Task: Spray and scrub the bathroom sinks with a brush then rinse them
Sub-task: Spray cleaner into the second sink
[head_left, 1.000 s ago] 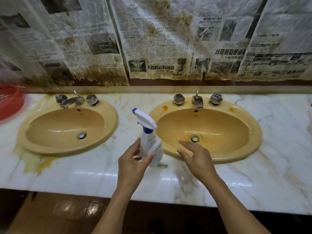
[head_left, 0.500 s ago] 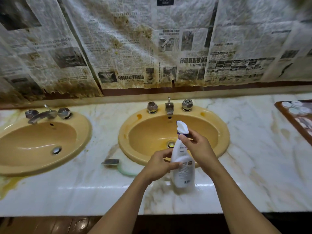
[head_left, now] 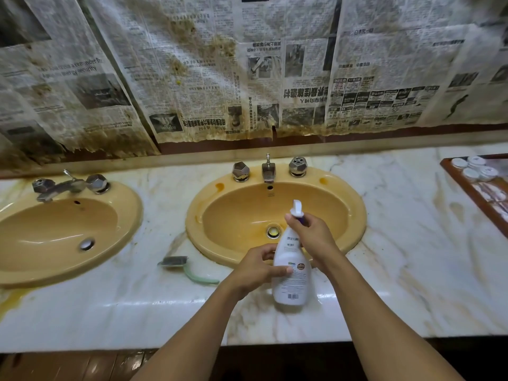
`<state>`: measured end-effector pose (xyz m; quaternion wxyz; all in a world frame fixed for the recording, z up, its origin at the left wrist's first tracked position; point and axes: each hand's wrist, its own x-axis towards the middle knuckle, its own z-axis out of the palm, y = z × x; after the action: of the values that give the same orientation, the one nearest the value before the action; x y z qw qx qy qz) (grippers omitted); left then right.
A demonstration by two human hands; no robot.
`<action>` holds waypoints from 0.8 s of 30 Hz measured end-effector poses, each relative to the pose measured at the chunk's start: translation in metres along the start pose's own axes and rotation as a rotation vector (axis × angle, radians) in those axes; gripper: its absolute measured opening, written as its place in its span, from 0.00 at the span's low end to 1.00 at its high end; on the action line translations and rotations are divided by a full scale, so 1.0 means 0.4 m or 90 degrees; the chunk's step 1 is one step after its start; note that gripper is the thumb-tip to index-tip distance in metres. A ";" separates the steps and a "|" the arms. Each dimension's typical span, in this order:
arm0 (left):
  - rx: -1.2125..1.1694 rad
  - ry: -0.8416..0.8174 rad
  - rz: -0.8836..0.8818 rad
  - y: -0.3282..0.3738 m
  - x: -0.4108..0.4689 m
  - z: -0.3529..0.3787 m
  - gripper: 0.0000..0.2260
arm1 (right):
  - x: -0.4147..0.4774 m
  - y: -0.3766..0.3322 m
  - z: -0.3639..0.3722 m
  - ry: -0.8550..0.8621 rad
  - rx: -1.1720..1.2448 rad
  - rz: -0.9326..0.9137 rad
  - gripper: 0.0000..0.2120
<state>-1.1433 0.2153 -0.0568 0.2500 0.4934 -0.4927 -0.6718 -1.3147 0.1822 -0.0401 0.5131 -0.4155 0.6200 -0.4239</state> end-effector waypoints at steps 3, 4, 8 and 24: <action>-0.002 -0.003 0.005 -0.005 0.001 -0.005 0.21 | 0.002 -0.003 0.010 -0.020 0.006 0.015 0.14; 0.004 -0.006 0.009 -0.006 0.001 -0.007 0.21 | 0.004 -0.004 0.015 -0.022 0.008 0.024 0.14; 0.012 -0.002 0.007 -0.002 -0.002 -0.017 0.21 | 0.014 0.002 0.043 0.031 -0.020 0.053 0.16; 0.022 -0.007 0.024 -0.015 -0.025 -0.051 0.21 | -0.004 -0.001 0.096 0.112 -0.065 0.065 0.13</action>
<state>-1.1201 0.2173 -0.0586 0.2512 0.4843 -0.5152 -0.6610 -1.2765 0.1797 -0.0436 0.4557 -0.3702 0.7040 -0.3997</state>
